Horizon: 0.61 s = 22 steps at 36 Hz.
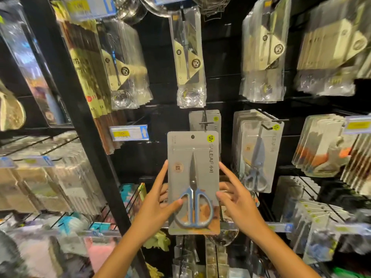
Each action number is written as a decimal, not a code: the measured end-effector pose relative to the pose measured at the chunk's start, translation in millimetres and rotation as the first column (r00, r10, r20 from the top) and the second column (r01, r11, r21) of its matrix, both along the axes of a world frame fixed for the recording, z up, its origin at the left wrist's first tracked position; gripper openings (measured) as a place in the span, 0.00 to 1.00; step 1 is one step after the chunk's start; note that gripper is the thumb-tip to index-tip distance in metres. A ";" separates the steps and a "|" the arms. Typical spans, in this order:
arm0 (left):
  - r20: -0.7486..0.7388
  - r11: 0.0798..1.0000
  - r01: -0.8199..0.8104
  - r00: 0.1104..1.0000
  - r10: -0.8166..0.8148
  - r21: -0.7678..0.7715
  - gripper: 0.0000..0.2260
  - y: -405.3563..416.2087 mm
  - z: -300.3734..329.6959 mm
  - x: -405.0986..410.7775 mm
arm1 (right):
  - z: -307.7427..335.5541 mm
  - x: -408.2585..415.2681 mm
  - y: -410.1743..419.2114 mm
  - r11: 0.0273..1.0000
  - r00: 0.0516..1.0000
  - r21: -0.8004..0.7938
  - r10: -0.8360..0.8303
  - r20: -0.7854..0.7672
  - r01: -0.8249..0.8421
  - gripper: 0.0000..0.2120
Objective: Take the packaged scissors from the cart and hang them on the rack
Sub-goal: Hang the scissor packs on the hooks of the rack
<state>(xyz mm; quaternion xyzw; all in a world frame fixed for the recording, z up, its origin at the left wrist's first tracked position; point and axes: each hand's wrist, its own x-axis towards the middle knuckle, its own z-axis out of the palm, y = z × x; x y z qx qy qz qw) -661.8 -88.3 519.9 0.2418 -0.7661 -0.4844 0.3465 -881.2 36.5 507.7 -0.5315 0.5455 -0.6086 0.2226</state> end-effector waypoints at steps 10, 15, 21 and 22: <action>0.067 0.993 0.099 0.993 -0.096 -0.057 0.48 -11.5 17.4 -26.6 | 12.4 -24.3 5.4 0.995 0.995 0.013 -0.097 0.006 0.097 0.33; 0.016 0.997 0.060 0.998 -0.059 -0.056 0.47 -15.8 7.9 -34.9 | 12.5 -28.6 0.9 0.996 0.996 -0.005 -0.094 -0.008 0.094 0.32; 0.015 0.997 0.070 0.997 -0.070 -0.015 0.47 -21.7 -2.5 -44.0 | 0.8 -38.2 -2.1 0.990 0.989 -0.016 -0.143 -0.034 0.143 0.32; 0.021 0.997 0.076 0.997 -0.076 -0.002 0.47 -23.2 -4.4 -45.5 | -1.9 -40.3 -2.4 0.989 0.989 -0.013 -0.146 -0.034 0.146 0.32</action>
